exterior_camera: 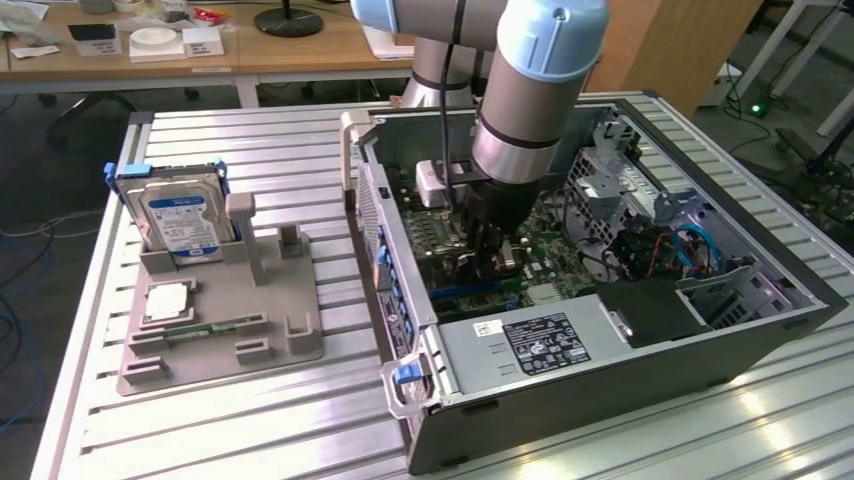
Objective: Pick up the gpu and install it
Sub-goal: 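Insert the gpu into the slot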
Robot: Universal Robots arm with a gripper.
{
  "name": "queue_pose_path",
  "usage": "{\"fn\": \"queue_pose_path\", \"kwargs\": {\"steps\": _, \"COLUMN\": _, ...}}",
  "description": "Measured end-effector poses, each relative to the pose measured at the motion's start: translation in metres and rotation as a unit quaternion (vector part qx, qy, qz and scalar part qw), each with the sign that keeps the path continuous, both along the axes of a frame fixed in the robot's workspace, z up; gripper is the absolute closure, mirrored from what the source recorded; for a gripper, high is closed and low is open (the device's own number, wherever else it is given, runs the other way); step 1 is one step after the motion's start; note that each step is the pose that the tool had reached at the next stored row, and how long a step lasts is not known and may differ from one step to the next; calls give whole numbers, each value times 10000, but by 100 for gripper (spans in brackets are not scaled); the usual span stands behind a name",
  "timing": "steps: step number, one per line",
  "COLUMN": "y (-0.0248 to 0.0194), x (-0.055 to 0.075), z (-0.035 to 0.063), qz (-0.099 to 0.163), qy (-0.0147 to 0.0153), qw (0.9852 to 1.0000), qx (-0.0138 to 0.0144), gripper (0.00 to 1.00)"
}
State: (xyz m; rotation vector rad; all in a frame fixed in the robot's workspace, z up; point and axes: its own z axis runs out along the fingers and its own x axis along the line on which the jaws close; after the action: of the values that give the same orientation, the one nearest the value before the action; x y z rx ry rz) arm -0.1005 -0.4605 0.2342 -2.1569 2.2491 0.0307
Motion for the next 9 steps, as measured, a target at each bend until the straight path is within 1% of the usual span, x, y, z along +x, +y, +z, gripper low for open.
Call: {"fn": "queue_pose_path", "kwargs": {"steps": 9, "y": -4, "x": 0, "z": 1, "qz": -1, "qy": 1, "qw": 10000, "qx": -1, "gripper": 72}}
